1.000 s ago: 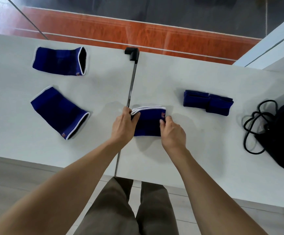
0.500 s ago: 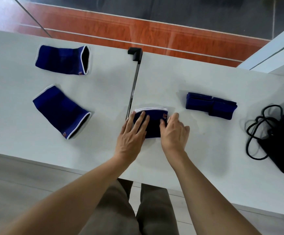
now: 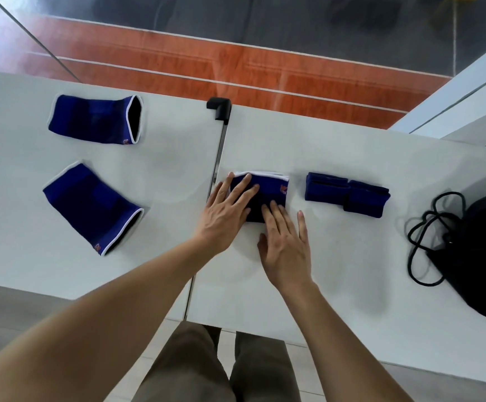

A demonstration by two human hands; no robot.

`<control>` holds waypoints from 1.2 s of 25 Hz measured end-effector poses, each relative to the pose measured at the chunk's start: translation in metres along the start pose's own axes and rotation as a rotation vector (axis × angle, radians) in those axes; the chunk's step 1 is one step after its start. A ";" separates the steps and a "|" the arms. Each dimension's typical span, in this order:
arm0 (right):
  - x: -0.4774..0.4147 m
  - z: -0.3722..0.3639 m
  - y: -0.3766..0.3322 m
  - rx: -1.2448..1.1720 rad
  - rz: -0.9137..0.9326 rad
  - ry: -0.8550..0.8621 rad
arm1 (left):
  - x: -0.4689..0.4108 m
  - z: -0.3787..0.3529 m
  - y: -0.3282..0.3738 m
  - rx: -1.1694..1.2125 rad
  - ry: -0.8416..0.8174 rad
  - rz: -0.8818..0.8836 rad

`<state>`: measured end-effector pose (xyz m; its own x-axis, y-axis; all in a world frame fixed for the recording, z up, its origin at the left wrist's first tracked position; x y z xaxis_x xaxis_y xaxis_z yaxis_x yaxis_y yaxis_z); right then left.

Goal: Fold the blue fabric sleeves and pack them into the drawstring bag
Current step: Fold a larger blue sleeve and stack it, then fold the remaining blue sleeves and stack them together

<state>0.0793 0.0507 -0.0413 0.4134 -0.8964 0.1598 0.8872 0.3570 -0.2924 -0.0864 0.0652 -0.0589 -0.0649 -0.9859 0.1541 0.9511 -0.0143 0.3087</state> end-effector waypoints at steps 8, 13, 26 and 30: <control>-0.051 0.021 0.015 0.113 -0.011 -0.045 | -0.058 0.016 0.003 -0.015 -0.030 -0.008; -0.059 0.029 0.010 0.108 -0.001 -0.050 | -0.041 0.030 0.016 -0.010 0.011 0.056; -0.042 0.047 -0.032 0.034 0.034 -0.082 | 0.173 0.072 -0.111 0.080 0.059 0.747; -0.026 0.026 -0.101 -0.031 0.103 -0.159 | 0.188 0.069 -0.141 0.074 -0.202 0.617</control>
<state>-0.0154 0.0449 0.0088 0.5313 -0.8018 0.2734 0.8326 0.4347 -0.3433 -0.2534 -0.1066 -0.0084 0.4243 -0.7584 0.4947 0.8089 0.5630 0.1693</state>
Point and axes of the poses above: each hand's wrist, its own x-axis away from the middle knuckle, its own z-axis out of the back of the hand, y = z × x, the point moved 3 cm from there along -x, towards the middle knuckle
